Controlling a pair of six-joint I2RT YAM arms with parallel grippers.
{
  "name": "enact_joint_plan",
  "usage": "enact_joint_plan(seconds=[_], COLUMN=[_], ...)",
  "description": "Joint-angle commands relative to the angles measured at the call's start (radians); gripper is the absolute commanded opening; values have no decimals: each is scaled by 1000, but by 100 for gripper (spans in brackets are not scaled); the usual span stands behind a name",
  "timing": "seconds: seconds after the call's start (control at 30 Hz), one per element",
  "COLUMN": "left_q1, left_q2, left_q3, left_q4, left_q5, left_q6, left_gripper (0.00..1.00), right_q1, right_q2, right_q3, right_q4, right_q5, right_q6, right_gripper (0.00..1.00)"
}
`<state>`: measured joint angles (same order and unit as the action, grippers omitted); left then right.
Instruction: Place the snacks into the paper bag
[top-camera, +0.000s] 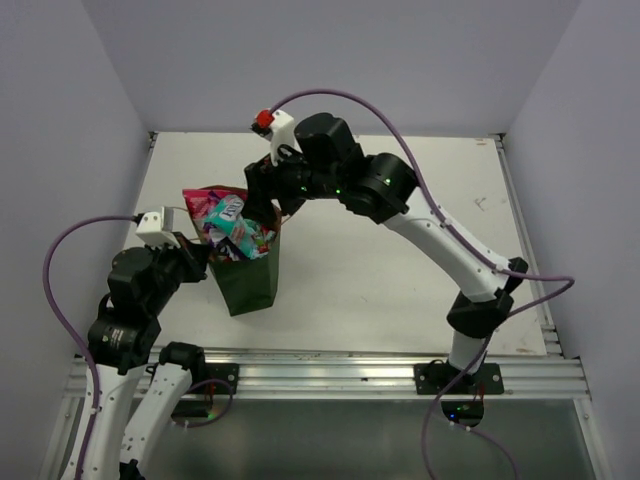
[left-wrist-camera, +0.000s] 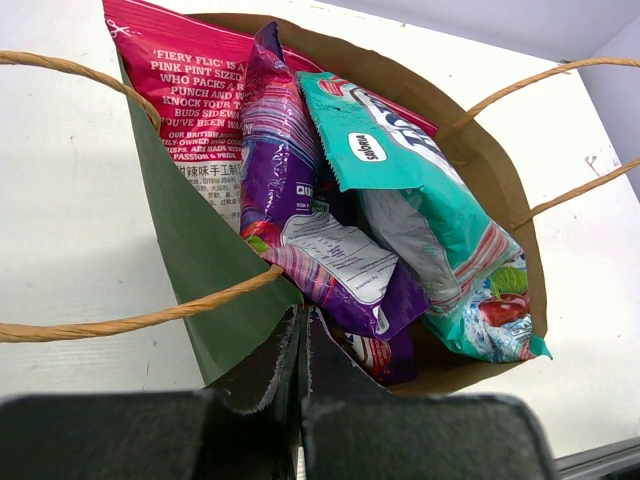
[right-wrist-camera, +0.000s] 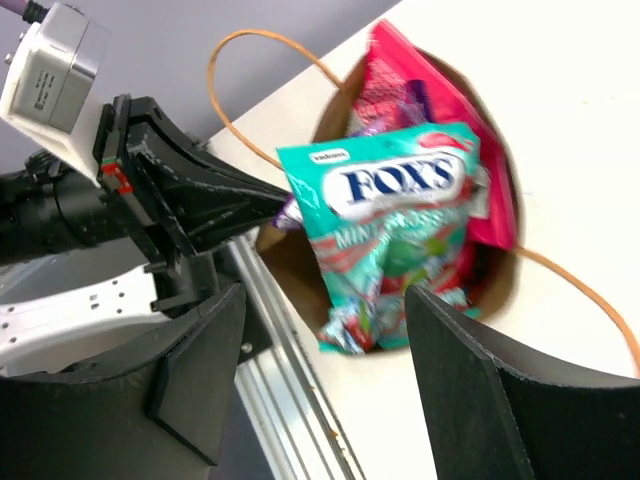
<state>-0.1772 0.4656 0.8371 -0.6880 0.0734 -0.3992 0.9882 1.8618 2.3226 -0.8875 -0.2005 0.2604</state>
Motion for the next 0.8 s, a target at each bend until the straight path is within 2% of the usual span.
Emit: enact_joint_plan(seconds=[0.0, 0.13, 0.23, 0.33, 0.53, 0.77], left_q1=[1, 1, 1, 1, 1, 1], left_q2=[18, 21, 24, 30, 31, 33], left_q3=[-6, -6, -6, -4, -6, 3], left_q4=[2, 4, 4, 4, 10, 7], left_q5=[-6, -17, -18, -20, -18, -32], left_q6=[26, 20, 19, 19, 11, 16], left_gripper=[0, 0, 0, 0, 0, 0], right_q1=[4, 4, 4, 4, 3, 1], right_q2=[-168, -292, -355, -371, -340, -293], right_q3=[-113, -426, -585, -672, -713, -678], right_q4=[55, 111, 176, 225, 311, 349], right_q5=[197, 320, 355, 357, 369, 369], right_q6=[-18, 11, 31, 45, 40, 37], right_gripper=[68, 67, 66, 66, 65, 65])
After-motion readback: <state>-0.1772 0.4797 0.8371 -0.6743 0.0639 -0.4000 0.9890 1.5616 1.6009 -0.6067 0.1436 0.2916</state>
